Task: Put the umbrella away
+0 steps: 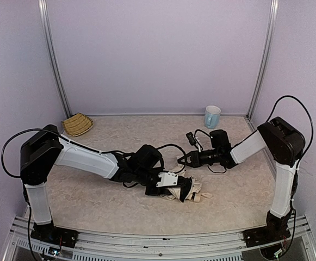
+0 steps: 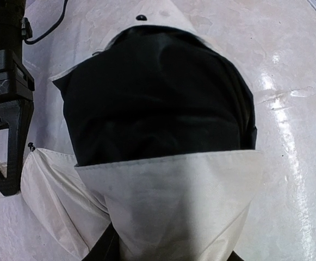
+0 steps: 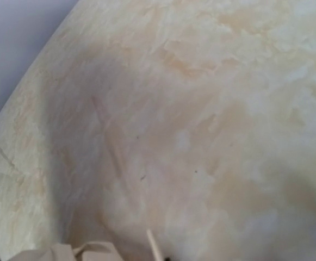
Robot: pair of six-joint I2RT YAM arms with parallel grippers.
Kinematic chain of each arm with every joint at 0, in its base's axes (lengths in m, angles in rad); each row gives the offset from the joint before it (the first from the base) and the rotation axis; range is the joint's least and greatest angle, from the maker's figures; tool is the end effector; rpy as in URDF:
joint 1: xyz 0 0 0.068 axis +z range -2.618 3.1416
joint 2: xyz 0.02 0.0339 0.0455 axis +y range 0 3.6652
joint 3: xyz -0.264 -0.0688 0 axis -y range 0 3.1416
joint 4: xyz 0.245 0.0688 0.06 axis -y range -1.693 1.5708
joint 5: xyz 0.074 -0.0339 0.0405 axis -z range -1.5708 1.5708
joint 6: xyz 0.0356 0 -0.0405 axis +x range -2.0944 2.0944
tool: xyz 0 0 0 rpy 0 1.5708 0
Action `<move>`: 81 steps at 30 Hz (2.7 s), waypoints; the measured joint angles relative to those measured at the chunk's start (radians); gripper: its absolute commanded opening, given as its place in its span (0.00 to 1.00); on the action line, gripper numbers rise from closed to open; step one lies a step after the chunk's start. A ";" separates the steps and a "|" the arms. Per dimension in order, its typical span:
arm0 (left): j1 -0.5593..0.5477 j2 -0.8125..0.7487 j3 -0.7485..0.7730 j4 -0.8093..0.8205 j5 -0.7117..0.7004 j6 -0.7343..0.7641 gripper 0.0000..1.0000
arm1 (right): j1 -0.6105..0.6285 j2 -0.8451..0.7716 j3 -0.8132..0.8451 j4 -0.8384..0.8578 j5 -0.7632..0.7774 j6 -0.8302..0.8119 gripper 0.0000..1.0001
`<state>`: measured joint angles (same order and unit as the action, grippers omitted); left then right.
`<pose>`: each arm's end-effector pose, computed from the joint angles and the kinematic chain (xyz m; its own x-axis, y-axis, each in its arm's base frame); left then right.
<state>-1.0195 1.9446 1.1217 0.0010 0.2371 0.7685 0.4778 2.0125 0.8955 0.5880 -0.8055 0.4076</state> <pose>0.2029 -0.3459 0.1409 0.3579 0.7078 -0.6091 0.9222 -0.1656 0.3495 0.3251 0.1972 0.1085 -0.7569 -0.0827 -0.6483 -0.6224 0.3939 0.6764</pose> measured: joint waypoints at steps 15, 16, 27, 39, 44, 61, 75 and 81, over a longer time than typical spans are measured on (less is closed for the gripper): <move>0.013 0.006 0.046 -0.101 0.080 0.038 0.00 | -0.043 -0.095 0.119 -0.187 -0.006 -0.071 0.00; 0.014 0.008 0.048 -0.105 0.089 0.038 0.00 | -0.042 -0.108 0.117 -0.190 -0.012 -0.074 0.00; 0.060 0.045 0.075 -0.088 0.215 -0.027 0.00 | -0.042 -0.264 -0.045 0.014 -0.161 -0.047 0.00; 0.165 0.070 0.068 -0.017 0.395 -0.270 0.00 | 0.048 -0.383 -0.282 0.312 -0.237 -0.060 0.00; 0.199 0.100 0.094 -0.017 0.492 -0.353 0.00 | 0.154 -0.450 -0.332 0.256 -0.155 -0.216 0.00; 0.219 0.090 0.057 -0.030 0.537 -0.344 0.00 | 0.133 -0.552 -0.369 0.143 0.204 -0.443 0.00; 0.128 0.086 0.111 -0.059 0.327 -0.211 0.00 | 0.065 -0.068 0.035 0.225 0.153 -0.069 0.00; 0.203 0.116 0.110 -0.006 0.425 -0.296 0.00 | 0.106 -0.072 -0.034 0.430 0.121 0.108 0.00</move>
<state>-0.8169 2.0602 1.2316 -0.0051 0.6617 0.4725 0.5838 1.9404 0.8616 1.0183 -0.6842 0.5156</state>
